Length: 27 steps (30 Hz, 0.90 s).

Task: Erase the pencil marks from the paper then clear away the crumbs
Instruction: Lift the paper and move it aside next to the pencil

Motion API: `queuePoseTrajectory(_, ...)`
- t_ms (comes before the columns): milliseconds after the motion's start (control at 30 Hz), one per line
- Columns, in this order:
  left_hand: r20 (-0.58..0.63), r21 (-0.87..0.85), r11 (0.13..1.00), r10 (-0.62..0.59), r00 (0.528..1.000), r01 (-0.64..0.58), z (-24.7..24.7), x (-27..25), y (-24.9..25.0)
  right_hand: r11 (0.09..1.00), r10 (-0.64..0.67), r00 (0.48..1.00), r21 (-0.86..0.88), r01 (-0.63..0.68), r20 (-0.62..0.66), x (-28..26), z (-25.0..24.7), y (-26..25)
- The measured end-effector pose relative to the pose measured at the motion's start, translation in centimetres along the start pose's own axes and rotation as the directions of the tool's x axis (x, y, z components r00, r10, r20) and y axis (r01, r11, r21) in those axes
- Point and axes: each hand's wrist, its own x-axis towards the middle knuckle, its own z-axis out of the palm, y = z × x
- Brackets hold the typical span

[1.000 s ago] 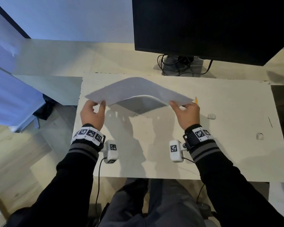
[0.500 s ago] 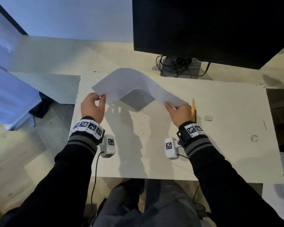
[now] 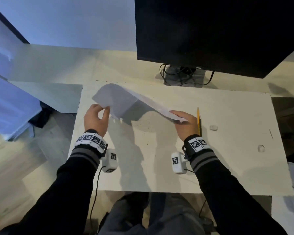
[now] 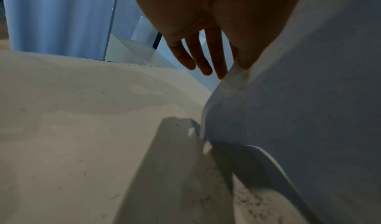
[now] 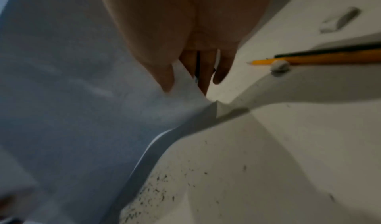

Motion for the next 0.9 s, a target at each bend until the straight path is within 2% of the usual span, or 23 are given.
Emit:
queuePoseTrajectory(67,-0.026,-0.043,0.999,0.012,1.000,-0.013,-0.1,0.2,0.1,0.996,-0.087,0.995,0.017,0.088,-0.051,0.0,-0.1,-0.5)
queuePoseTrajectory(133,0.023,0.011,0.998,-0.067,0.998,0.066,0.1,0.4,-0.3,0.998,-0.028,0.999,-0.049,0.027,-0.021,0.0,0.2,-0.2)
queuePoseTrajectory(167,0.053,0.042,0.994,-0.102,0.993,0.100,0.1,0.4,-0.4,0.996,0.028,0.999,-0.089,-0.026,0.021,-0.1,0.4,0.1)
queuePoseTrajectory(200,0.055,0.042,0.994,-0.106,0.993,0.104,0.0,0.4,-0.3,0.994,0.030,0.996,-0.109,-0.021,0.083,0.0,0.5,0.5)
queuePoseTrajectory(233,0.029,0.017,0.996,-0.086,0.996,0.086,-0.1,0.5,-0.1,0.996,-0.018,0.995,-0.080,0.026,0.098,0.0,0.5,0.4)
queuePoseTrajectory(300,-0.033,-0.054,0.997,-0.059,0.998,0.057,-0.4,0.8,0.2,0.995,-0.096,0.995,0.021,0.095,0.036,0.2,0.1,-0.3)
queuePoseTrajectory(333,-0.024,-0.043,0.997,-0.073,0.997,0.072,-0.4,0.9,0.0,0.991,-0.124,0.992,0.043,0.124,0.005,0.3,-0.1,-0.2)
queuePoseTrajectory(400,0.070,0.074,0.989,-0.134,0.989,0.129,-0.3,0.9,-0.2,0.998,-0.067,0.998,-0.018,0.067,-0.013,-0.1,-0.2,-0.8)
queuePoseTrajectory(467,0.117,0.098,0.986,-0.147,0.982,0.136,0.0,0.9,-0.2,0.998,0.028,0.996,-0.054,-0.024,0.082,-0.3,-0.2,-0.3)
queuePoseTrajectory(500,0.114,0.068,0.989,-0.139,0.984,0.132,0.2,0.9,0.0,0.999,0.019,0.994,-0.040,-0.015,0.103,-0.1,-0.4,-0.1)
queuePoseTrajectory(600,0.061,-0.145,0.981,-0.123,0.991,0.130,0.6,0.8,1.0,0.979,0.076,0.996,0.185,-0.082,0.038,0.5,-2.3,-0.5)
queuePoseTrajectory(633,0.048,-0.244,0.959,-0.139,0.989,0.147,0.8,1.0,1.5,0.982,0.067,0.997,0.176,-0.071,0.029,0.6,-3.3,-0.9)
queuePoseTrajectory(667,0.045,-0.366,0.916,-0.162,0.986,0.167,1.0,1.3,2.2,0.985,0.018,0.999,0.171,-0.022,0.026,0.7,-4.2,-1.3)
queuePoseTrajectory(700,0.060,-0.506,0.841,-0.187,0.980,0.192,1.2,1.7,3.2,0.992,-0.035,0.999,0.122,0.031,0.030,0.8,-5.3,-1.6)
queuePoseTrajectory(733,0.102,-0.622,0.752,-0.198,0.975,0.218,1.3,2.1,4.2,0.987,-0.080,0.996,0.144,0.075,0.033,0.9,-6.8,-1.9)
queuePoseTrajectory(767,0.152,-0.674,0.702,-0.173,0.973,0.230,1.6,2.5,5.2,0.987,-0.149,0.989,0.056,0.148,0.018,1.0,-8.4,-2.0)
queuePoseTrajectory(800,0.205,-0.670,0.706,-0.118,0.972,0.227,1.9,2.7,6.2,0.974,-0.224,0.974,-0.035,0.224,0.005,1.3,-10.1,-1.8)
queuePoseTrajectory(833,0.270,-0.640,0.733,-0.063,0.961,0.228,2.3,2.8,7.3,0.963,-0.238,0.971,-0.130,0.235,-0.013,1.7,-11.7,-1.9)
queuePoseTrajectory(900,0.409,-0.569,0.785,0.009,0.913,0.247,3.4,2.1,9.2,0.965,-0.200,0.978,-0.188,0.186,-0.062,3.0,-14.8,-1.9)
